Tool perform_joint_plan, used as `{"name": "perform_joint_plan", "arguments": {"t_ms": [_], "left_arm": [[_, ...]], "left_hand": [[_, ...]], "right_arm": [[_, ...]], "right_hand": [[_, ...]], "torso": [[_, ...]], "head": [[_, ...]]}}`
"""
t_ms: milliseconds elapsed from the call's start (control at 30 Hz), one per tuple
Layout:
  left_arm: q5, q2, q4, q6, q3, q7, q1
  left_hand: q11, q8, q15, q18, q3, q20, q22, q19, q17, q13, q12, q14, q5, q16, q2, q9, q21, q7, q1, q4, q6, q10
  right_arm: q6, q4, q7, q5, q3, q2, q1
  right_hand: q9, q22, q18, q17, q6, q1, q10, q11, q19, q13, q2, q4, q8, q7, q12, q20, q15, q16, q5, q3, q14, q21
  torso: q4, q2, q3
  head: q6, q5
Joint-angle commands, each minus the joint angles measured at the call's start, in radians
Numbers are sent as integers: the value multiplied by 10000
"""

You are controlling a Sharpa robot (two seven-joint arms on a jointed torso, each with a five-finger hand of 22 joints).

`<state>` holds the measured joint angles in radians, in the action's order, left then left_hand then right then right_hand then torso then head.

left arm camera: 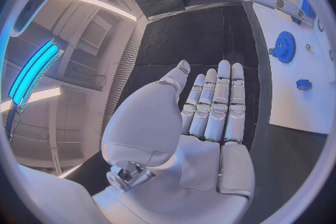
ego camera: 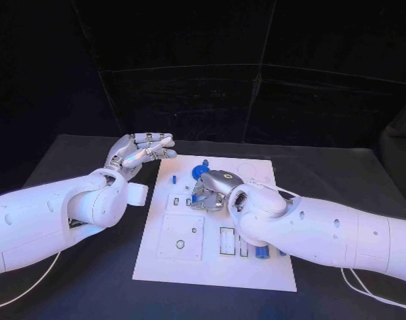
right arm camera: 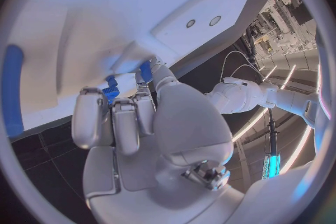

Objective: Assemble the parts on the task board

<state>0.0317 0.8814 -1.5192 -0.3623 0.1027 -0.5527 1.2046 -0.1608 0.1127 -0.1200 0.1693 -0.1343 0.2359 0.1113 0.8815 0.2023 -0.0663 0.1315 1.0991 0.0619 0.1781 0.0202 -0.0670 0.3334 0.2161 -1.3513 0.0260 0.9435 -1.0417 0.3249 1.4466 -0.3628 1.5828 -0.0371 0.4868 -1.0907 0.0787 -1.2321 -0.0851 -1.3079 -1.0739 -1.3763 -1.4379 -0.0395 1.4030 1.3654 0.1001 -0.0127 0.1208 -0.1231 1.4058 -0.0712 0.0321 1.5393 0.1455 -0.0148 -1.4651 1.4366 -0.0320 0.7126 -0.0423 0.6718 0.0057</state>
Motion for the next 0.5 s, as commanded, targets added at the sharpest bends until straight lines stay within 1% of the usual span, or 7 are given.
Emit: {"name": "perform_joint_plan", "arguments": {"t_ms": [33,200,300,400,500], "left_arm": [[11,-19,-7,169,-9,-25,19],[11,-19,-2,201,-9,-6,19],[11,-20,-3,222,-9,22,19],[11,-26,5,237,-9,39,18],[11,-33,25,266,-9,52,18]], "left_hand": [[-43,-69,-1,145,8,-27,-13,72,14,9,-50,39,-48,-76,-3,10,-38,29,100,-53,26,-30],[-43,-70,-1,145,8,-27,-14,72,14,9,-51,38,-48,-77,-4,10,-38,29,101,-53,26,-30],[-45,-75,-2,145,10,-27,-15,72,16,10,-57,39,-48,-80,-10,12,-39,30,108,-55,21,-27],[-48,-83,0,146,13,-28,-16,78,20,12,-68,46,-48,-81,-19,13,-37,34,117,-58,14,-20],[-48,-83,0,146,13,-28,-16,78,20,12,-68,46,-48,-81,-19,13,-37,34,117,-58,14,-20]], "right_arm": [[-392,8,-80,216,-15,-8,19],[-566,20,-155,343,-17,-1,34],[-572,14,-204,383,-18,-5,41],[-564,6,-244,419,-20,-15,46],[-590,10,-285,467,-22,-19,49]], "right_hand": [[16,-4,193,-2007,-178,0,-167,97,76,356,-20,2,26,106,-66,21,76,25,51,-49,-919,41],[14,-17,196,-2023,-173,37,-166,92,83,357,-63,4,12,99,-69,20,74,32,36,-53,-923,45],[2,-8,194,-2015,-131,84,-145,78,79,334,-122,6,-27,79,-99,15,65,28,23,-59,-921,41],[-20,12,192,-2003,-46,149,-111,48,69,299,-202,13,-95,41,-143,3,45,22,11,-67,-918,31],[-58,43,188,-1984,124,259,20,-15,52,146,-329,39,-213,-35,-316,-30,-3,12,-1,-60,-913,15]], "torso": [[-16,8,1],[-1,-1,3],[5,3,4],[7,0,7],[0,1,4]], "head": [[8,-40],[5,0],[12,-6],[26,0],[36,-5]]}}
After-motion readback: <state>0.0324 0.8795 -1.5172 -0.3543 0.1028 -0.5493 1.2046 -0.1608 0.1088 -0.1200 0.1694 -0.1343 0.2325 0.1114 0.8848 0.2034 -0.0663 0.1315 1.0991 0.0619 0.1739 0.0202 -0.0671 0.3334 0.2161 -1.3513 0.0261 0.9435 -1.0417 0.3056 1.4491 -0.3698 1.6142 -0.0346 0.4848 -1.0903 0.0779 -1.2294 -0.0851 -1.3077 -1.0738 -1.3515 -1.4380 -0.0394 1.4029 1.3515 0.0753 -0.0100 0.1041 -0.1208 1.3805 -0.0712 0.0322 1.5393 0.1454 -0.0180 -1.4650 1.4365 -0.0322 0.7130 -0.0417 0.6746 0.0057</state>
